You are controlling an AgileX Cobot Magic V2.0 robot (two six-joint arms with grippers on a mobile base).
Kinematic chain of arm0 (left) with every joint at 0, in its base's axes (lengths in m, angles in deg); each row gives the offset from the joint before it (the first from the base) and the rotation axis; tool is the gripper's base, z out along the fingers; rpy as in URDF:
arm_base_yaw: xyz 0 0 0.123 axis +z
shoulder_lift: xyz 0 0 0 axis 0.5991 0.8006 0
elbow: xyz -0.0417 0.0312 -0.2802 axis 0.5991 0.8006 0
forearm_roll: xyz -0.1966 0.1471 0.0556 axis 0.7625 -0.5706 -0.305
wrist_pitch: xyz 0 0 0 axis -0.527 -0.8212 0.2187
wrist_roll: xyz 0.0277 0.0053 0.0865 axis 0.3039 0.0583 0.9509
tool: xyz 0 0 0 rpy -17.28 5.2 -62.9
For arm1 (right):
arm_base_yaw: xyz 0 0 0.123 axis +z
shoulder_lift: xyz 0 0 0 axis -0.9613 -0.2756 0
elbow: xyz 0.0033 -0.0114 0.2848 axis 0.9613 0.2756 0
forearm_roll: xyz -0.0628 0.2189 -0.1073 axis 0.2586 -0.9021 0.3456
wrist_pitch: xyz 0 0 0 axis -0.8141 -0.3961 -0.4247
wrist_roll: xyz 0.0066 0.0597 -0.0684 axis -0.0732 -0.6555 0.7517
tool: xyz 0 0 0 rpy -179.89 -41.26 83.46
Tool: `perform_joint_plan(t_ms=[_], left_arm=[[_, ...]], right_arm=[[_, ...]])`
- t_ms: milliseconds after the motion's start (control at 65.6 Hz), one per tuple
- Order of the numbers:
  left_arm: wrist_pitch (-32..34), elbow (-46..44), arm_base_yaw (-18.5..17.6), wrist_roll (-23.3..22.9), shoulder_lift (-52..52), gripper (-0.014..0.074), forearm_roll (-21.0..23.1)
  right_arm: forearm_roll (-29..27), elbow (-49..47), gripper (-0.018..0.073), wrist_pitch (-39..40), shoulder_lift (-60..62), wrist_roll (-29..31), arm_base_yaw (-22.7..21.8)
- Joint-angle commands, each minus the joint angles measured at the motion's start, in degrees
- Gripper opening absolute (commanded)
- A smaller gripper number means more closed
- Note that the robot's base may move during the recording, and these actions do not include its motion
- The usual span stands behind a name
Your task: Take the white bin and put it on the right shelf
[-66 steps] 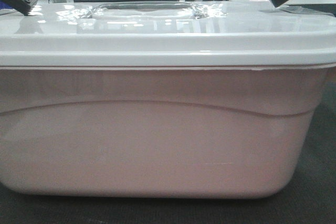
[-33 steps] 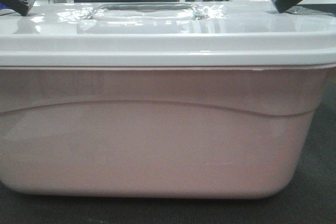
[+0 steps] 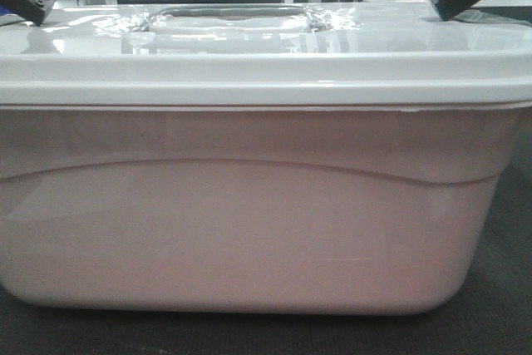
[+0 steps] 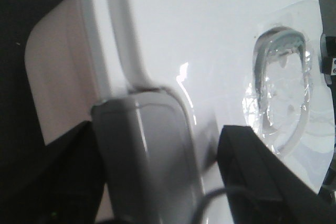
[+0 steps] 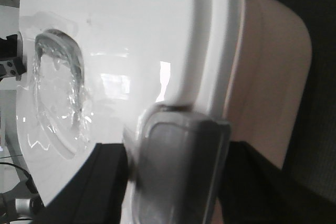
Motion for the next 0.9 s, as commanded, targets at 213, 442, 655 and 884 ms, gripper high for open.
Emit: perform_joint_plan(t_ms=[213, 442, 655, 884], left_arm=[[-6.7, -1.3, -0.3, 0.3, -1.4, 0.0292, 3.7], [-6.7, -1.3, -0.2, 0.3, -1.4, 0.0292, 3.3], [-6.7, -1.3, -0.2, 0.3, -1.4, 0.0292, 3.3], [-6.7, -1.3, 1.1, 0.0, -1.7, 0.0292, 3.8]], right_arm=[[-4.1, -1.3, 0.0435, -3.1, 1.5, 0.5, 0.0], [-4.2, -1.3, 0.0435, -3.0, 1.5, 0.5, 0.0], [-5.0, -1.3, 0.0435, -2.5, 1.5, 0.5, 0.0], [-5.0, -1.3, 0.0435, -2.6, 1.5, 0.5, 0.0]])
